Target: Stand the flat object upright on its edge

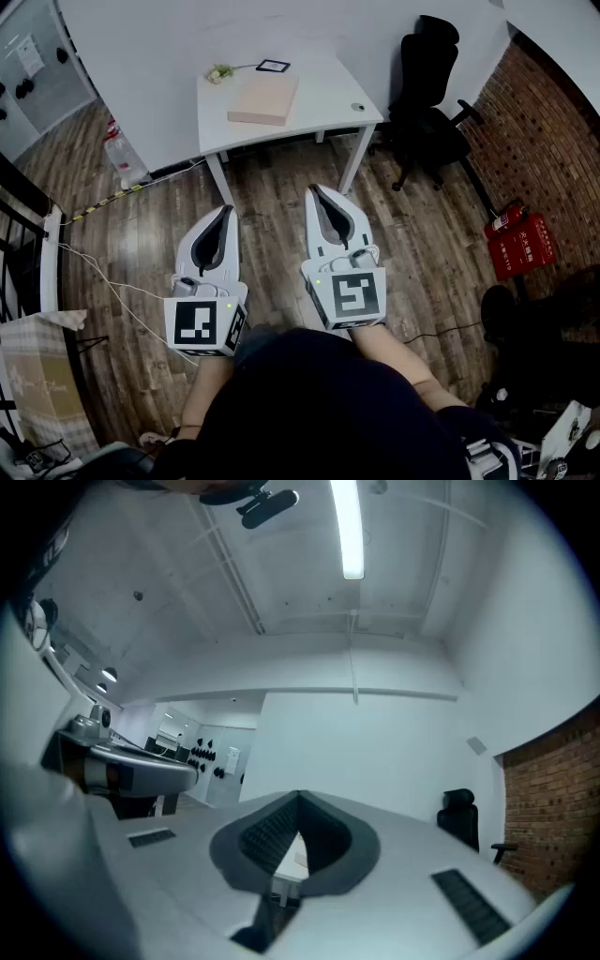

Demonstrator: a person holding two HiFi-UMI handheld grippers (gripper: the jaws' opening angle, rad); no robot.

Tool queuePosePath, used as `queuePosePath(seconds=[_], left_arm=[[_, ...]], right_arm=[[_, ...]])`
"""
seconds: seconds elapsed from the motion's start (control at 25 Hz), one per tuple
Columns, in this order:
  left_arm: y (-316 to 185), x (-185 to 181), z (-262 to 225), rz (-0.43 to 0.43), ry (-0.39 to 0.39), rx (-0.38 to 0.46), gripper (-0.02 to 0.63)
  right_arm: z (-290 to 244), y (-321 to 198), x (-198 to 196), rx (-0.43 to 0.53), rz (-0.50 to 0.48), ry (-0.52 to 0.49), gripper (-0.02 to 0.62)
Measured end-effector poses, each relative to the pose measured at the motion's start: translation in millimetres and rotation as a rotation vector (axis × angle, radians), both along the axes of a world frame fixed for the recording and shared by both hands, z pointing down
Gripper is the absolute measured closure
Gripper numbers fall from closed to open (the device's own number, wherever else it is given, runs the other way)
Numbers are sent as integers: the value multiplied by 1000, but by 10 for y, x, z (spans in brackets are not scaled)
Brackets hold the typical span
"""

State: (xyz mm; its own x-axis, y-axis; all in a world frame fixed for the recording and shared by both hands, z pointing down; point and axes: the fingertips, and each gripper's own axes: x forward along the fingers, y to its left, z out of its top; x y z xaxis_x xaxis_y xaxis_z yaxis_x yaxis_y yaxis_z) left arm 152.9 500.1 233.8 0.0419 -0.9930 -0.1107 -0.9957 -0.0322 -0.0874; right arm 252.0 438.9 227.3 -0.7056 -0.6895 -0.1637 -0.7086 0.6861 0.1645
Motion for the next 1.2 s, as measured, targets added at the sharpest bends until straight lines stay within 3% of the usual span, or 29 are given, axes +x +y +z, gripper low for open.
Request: queuePosePath(seconds=[0.36,0.6,0.96,1.04,1.2], left_arm=[[-113,52,13,-15,-14,2,595],[-337,-175,119,-25,9,-5,595],[-1203,-916,203,41,52,12,589],[-1491,-1153,218,62,60,2,547],[-1985,-1609,206,107,64,-7,482]], right_arm=[[-23,-125,34,22,-20,-13,588],[118,-373,-159,-4,-19,5,588],[341,-1257,-829,-54,22,3,584],[364,-1536,-1027,-73,40,6,531],[396,-1987,-1419,-97,84,20,520]])
